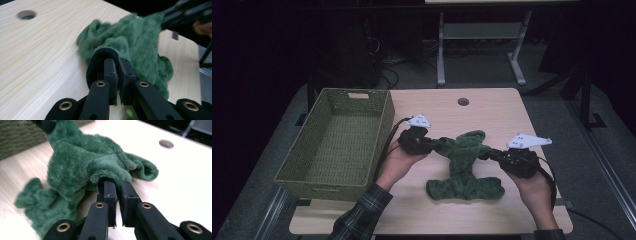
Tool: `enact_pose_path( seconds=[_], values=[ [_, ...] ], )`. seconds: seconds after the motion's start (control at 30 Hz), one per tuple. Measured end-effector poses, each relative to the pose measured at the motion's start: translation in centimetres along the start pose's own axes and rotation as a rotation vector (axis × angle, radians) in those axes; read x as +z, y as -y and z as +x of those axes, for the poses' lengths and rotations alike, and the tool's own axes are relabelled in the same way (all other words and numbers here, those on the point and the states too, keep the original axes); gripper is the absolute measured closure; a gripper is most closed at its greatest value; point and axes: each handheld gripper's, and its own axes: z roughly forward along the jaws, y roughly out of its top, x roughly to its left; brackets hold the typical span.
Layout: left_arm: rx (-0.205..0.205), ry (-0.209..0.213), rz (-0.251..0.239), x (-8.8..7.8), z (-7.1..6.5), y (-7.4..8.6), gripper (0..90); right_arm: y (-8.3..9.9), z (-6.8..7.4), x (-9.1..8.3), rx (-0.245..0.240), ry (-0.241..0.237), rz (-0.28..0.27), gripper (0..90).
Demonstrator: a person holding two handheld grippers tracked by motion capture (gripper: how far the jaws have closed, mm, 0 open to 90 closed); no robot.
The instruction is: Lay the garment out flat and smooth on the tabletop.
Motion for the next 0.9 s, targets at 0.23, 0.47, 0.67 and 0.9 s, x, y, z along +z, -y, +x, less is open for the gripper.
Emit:
enact_pose_path(
  seconds=[0.23, 0.47, 0.67, 0.9],
  values=[
    [-0.073, -0.048, 0.046, 0.3, 1.2, 2.4, 86.1, -0.9, -0.3, 1.7, -0.032, -0.041, 0.031, 84.1],
    [-0.091, -0.084, 0.143, 2.2, 1.5, 4.1, 86.1, 0.4, -0.9, 4.8, 0.011, -0.082, 0.087, 83.8],
    [-0.094, -0.104, 0.219, 3.7, 2.0, 5.5, 86.0, 1.0, -1.4, 7.3, 0.024, -0.102, 0.133, 83.2],
    [-0.089, -0.107, 0.270, 5.4, 2.6, 6.4, 85.8, 2.7, -1.8, 9.8, 0.037, -0.121, 0.193, 83.2]
  ],
)
